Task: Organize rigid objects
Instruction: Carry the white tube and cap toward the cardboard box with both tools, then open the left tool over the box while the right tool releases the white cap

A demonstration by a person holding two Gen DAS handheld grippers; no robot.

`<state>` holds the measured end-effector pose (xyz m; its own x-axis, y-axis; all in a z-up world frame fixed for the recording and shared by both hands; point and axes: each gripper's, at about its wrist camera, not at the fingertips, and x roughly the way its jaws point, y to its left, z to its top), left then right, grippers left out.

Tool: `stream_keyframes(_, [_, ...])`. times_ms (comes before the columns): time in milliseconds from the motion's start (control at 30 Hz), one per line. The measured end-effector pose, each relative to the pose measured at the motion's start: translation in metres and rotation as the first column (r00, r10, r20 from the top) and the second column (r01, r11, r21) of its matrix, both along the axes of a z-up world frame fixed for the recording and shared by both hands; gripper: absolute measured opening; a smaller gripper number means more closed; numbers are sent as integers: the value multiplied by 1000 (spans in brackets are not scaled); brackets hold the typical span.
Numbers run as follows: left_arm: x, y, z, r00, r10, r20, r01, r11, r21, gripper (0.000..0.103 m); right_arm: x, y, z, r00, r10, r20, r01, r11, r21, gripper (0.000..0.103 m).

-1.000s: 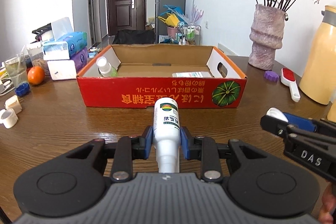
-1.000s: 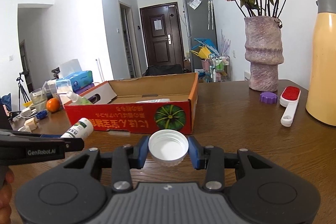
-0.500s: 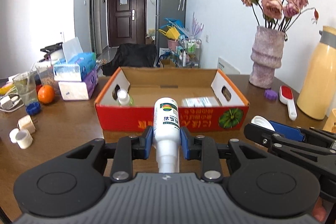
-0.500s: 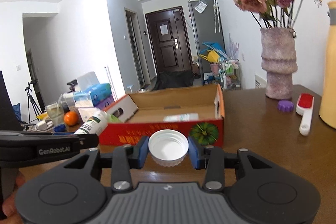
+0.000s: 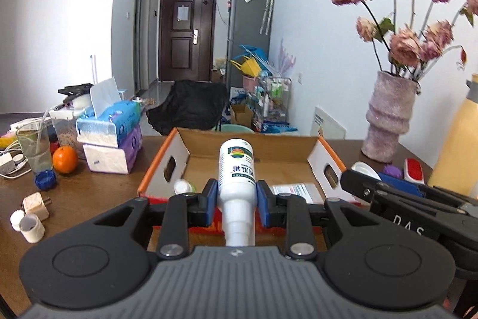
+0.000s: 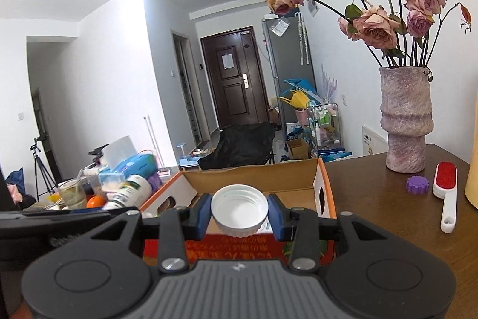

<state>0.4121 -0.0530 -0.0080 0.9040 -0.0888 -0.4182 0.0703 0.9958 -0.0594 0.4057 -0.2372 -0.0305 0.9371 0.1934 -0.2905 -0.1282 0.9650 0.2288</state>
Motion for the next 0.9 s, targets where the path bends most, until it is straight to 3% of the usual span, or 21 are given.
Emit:
stream_keyframes(467, [61,5,-4,999,48,-24,-47,999,10,29,60,-11,-5,999,-40,-31,41,998,48,39])
stream_keyframes(900, [109,5,-21,996,63,-70,-61,998,33,29,100,-2,-17,998,-15,-65,17,999,33,39])
